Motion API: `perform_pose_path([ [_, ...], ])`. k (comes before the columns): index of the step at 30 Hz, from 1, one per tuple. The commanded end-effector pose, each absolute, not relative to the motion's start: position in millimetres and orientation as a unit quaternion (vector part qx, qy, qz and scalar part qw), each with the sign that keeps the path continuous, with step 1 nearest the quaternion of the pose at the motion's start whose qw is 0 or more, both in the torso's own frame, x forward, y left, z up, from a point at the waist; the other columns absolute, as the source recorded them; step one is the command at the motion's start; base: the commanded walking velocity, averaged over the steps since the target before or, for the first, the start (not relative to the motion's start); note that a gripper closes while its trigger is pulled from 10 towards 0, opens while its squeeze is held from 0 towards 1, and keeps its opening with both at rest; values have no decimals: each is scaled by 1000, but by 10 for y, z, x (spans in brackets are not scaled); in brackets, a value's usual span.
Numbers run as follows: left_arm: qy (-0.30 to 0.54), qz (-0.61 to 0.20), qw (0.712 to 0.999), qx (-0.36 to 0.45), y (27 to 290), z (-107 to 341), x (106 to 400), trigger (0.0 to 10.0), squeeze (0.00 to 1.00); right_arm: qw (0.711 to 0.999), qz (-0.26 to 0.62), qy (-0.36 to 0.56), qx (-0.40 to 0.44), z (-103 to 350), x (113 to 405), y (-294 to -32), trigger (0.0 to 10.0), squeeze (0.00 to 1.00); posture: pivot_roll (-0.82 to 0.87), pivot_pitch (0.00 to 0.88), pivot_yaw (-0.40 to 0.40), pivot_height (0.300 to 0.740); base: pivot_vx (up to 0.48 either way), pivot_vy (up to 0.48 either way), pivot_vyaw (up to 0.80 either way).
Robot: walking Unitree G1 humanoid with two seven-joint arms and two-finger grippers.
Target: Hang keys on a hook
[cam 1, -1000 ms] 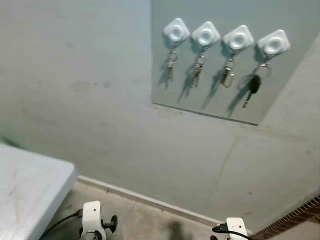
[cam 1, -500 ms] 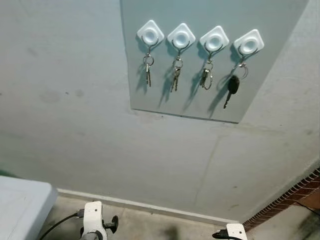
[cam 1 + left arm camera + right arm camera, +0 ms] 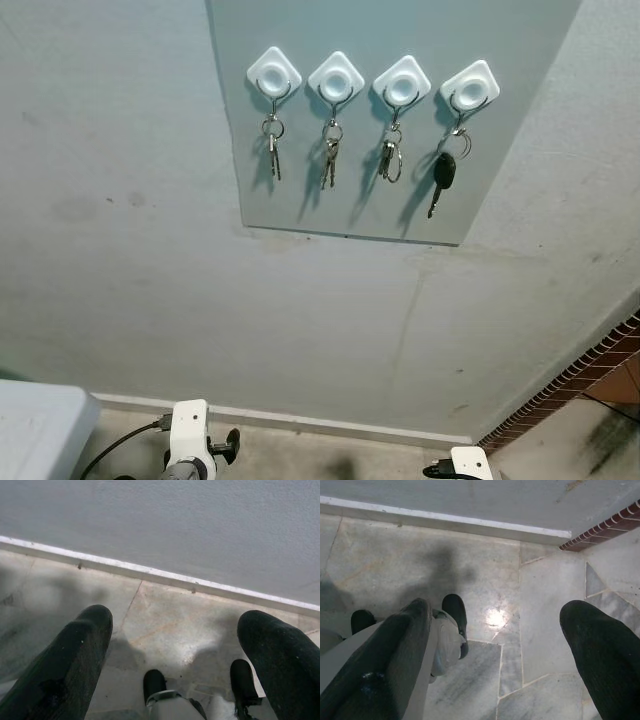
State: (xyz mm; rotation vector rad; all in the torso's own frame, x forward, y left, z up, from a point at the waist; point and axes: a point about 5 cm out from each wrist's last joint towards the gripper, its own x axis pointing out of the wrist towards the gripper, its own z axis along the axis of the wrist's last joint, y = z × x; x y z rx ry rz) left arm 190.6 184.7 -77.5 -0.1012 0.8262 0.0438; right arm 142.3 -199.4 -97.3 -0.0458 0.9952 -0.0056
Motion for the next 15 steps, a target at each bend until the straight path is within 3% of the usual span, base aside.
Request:
perform_pose_path([
  [1,407,16,912,-38,1874,-779,1897,10000,0,878,-5,478,-22,-973,1429,-1988,10000,0,-54,0,52,732,0,0,-750],
  [12,404,5,914,-34,1857,-769,1918,10000,0,878,3,478,-28,-972,1436,-1976,10000,0,-48,0,51,732,0,0,-745],
  [15,404,2,914,-33,1853,-769,1918,10000,0,881,5,473,-25,-966,1450,-1964,10000,0,-47,0,49,732,0,0,-296],
])
